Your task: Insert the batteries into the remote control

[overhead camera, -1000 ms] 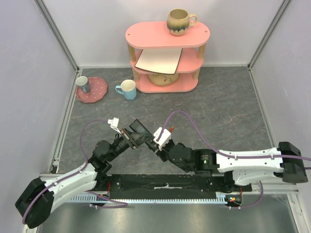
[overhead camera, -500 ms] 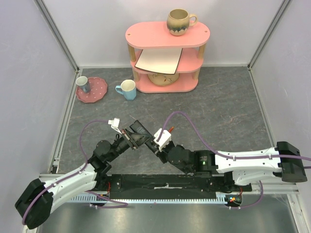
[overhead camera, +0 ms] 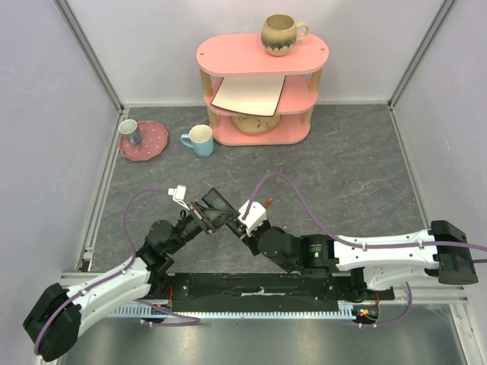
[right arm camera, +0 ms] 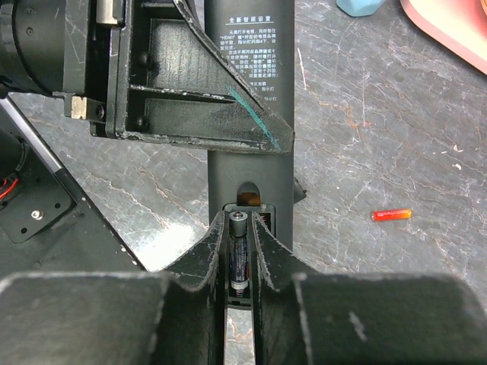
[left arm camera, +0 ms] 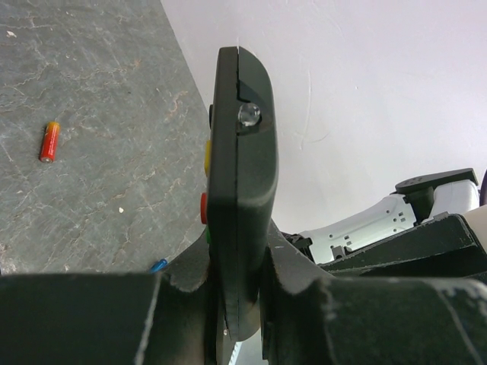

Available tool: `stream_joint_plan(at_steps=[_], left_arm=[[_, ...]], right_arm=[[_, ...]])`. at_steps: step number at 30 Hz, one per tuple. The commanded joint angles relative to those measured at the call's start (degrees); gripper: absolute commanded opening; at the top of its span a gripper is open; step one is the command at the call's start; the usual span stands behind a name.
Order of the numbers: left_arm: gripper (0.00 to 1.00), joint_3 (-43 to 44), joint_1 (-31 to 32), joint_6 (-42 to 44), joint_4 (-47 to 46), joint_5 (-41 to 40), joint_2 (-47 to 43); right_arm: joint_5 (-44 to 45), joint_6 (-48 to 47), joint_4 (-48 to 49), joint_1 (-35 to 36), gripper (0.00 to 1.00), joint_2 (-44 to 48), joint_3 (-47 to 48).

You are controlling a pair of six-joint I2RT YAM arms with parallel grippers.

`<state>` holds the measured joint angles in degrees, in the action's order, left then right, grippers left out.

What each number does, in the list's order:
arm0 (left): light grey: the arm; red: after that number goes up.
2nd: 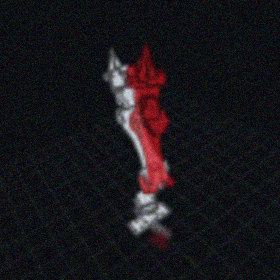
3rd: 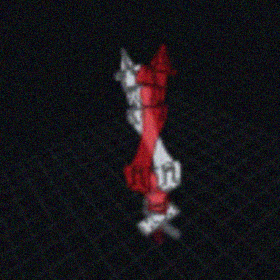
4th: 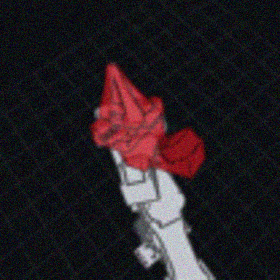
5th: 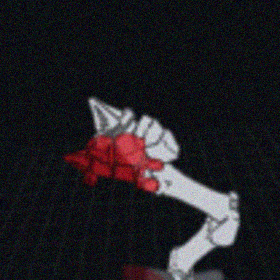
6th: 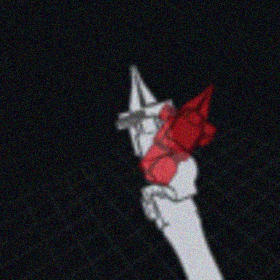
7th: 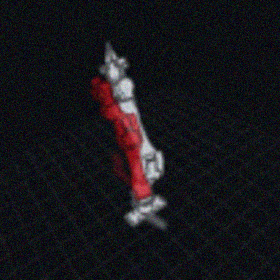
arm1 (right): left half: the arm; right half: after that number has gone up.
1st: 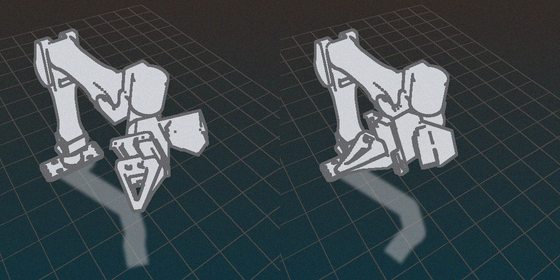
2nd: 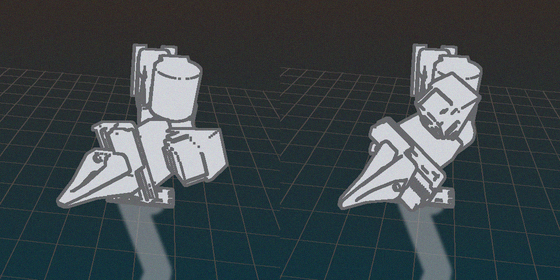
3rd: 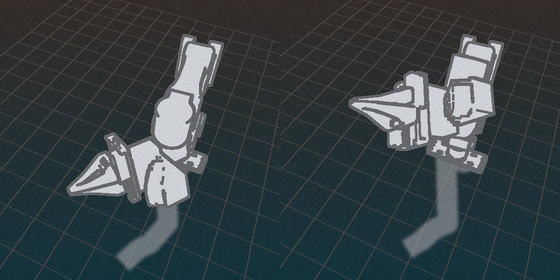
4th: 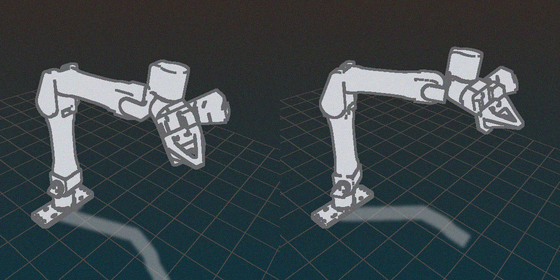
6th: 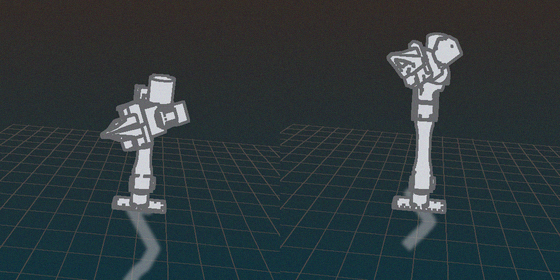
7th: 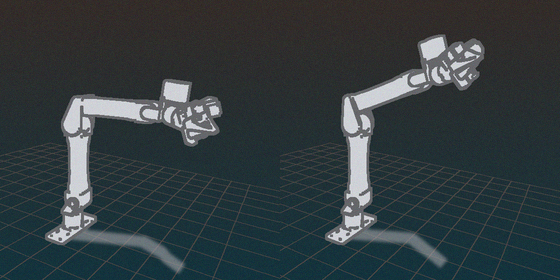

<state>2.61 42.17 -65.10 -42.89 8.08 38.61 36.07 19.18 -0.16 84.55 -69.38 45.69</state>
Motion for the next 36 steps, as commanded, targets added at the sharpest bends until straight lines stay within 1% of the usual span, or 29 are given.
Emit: stream_joint_plan(at_steps=[1, 2, 5, 6, 10, 17, 18, 20, 21, 22, 23, 24, 25, 26, 28, 29, 30, 31, 32, 33, 36], left_arm=[[0.02, 2.0, -0.1, -0.2, -5.0, -0.2, -1.2], [0.02, 2.0, -0.1, 0.0, -4.7, -0.3, -1.1], [0.02, 2.0, -0.1, 0.5, -4.3, 0.0, -1.1], [0.02, 2.0, -0.1, 0.5, -4.3, 0.0, -1.0], [0.02, 1.9, -0.1, 0.8, -4.1, 0.1, -0.8], [0.02, 1.6, -0.1, 1.1, -4.0, 0.2, -0.8], [0.02, 1.5, -0.1, 1.2, -4.0, 0.3, -0.9], [0.02, 1.3, -0.1, 1.3, -4.0, 0.2, -1.0], [0.02, 1.2, -0.1, 1.5, -3.9, 0.0, -1.2], [0.02, 1.0, -0.1, 1.6, -3.6, -0.1, -1.3], [0.02, 1.1, -0.1, 1.7, -3.5, -0.2, -1.5], [0.02, 1.1, -0.1, 1.8, -3.3, -0.5, -1.8], [0.02, 1.1, -0.1, 2.0, -3.2, -0.8, -1.9], [0.02, 1.1, -0.1, 2.3, -3.2, -1.0, -2.0], [0.02, 1.3, -0.1, 2.8, -3.2, -1.6, -2.0], [0.02, 1.4, -0.1, 3.3, -3.1, -1.7, -2.1], [0.02, 1.6, -0.1, 3.5, -3.0, -2.2, -2.1], [0.02, 2.0, -0.1, 3.8, -2.8, -2.5, -2.0], [0.02, 2.0, -0.1, 4.1, -2.7, -2.9, -2.1], [0.02, 2.1, -0.1, 4.2, -2.7, -3.2, -2.0], [0.02, 2.2, -0.1, 4.6, -3.0, -4.2, -2.0]], right_arm=[[2.8, 1.7, -2.5, 0.3, 0.20, -0.4, 2.4], [2.9, 1.7, -2.5, 0.3, 0.21, -0.3, 2.6], [2.9, 1.6, -2.5, 0.3, 0.28, -0.4, 3.4], [2.9, 1.6, -2.6, 0.3, 0.32, -0.3, 3.7], [2.7, 1.4, -2.6, 0.3, 0.40, -0.5, 4.8], [3.1, 2.4, -2.9, 0.3, 0.50, 1.3, 6.0], [3.6, 2.8, -3.0, 0.3, 0.55, 2.1, 6.2], [5.8, 4.8, -2.8, 0.2, 0.62, 5.2, 6.2], [6.4, 5.9, -2.9, 0.2, 0.68, 6.2, 6.0], [6.7, 7.0, -3.3, -0.4, 0.71, 7.2, 5.8], [6.2, 10.1, -3.8, -1.1, 0.73, 9.1, 5.5], [4.9, 12.2, -4.2, -2.1, 0.77, 10.0, 4.5], [3.3, 13.9, -4.7, -4.5, 0.79, 10.8, 3.8], [-0.5, 16.1, -4.8, -5.7, 0.80, 12.2, 2.9], [-4.7, 21.6, -4.8, -9.6, 0.87, 13.0, 0.7], [-9.9, 23.3, -4.8, -11.0, 0.89, 13.3, 0.2], [-12.4, 26.8, -4.9, -12.4, 0.93, 13.4, -0.9], [-15.3, 28.2, -4.6, -14.9, 0.95, 13.3, -1.4], [-17.8, 29.7, -4.1, -16.0, 0.97, 13.2, -1.9], [-22.1, 32.4, -3.3, -17.0, 0.97, 13.2, -3.5], [-27.3, 35.9, 4.1, -19.0, 0.97, 13.7, -7.4]])
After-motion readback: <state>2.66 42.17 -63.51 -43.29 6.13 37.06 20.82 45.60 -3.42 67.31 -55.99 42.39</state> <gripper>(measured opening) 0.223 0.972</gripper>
